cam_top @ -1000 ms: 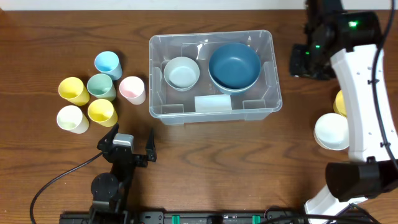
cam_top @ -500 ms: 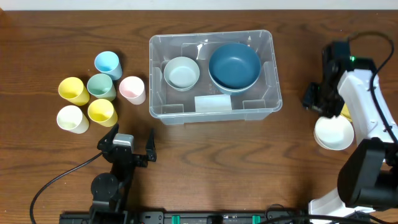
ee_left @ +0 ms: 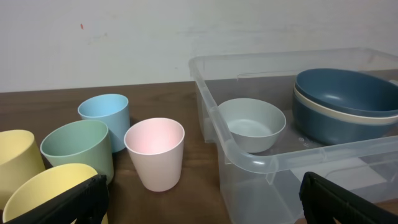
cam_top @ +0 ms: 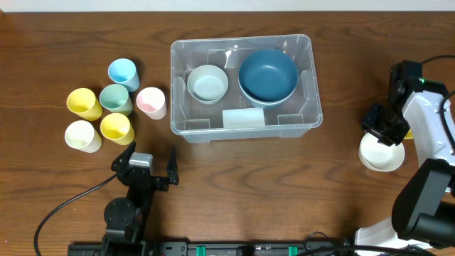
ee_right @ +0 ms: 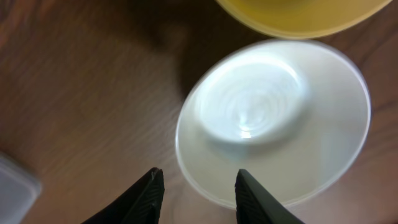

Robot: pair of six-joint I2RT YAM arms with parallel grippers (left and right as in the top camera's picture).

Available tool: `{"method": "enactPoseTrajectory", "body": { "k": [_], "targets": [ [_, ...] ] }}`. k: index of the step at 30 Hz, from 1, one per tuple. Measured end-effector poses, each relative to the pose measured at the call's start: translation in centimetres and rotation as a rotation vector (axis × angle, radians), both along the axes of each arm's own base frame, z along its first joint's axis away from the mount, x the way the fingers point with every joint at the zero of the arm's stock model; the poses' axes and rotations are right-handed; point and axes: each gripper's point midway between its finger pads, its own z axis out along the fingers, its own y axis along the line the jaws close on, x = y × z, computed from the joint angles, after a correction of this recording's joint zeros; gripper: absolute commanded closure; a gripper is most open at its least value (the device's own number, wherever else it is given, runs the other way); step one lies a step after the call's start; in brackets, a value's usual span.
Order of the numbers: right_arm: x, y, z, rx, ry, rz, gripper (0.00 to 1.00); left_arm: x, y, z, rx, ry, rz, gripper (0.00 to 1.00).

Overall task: Pack container
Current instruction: 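Move the right gripper to the white bowl and grip its rim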

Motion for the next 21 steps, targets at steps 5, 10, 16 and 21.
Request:
{"method": "enactPoseTrajectory", "body": {
  "k": [5,10,16,21],
  "targets": [
    [0.4,0.6,-2.5,0.04,-0.052,-0.003,0.65,0.0,0.0,0.0,0.0,0.0,0.0,0.02],
    [0.4,1.6,-3.9,0.09,-0.079,0.003,0.72,0.0,0.0,0.0,0.0,0.0,0.0,0.02],
    [0.5,1.9,-4.2,0.105,-0.088,0.01,0.91,0.0,0.0,0.0,0.0,0.0,0.0,0.02],
    [0.5,2.0,-4.2,0.11,-0.09,0.011,0.94,0.0,0.0,0.0,0.0,0.0,0.0,0.02]
  ]
}}
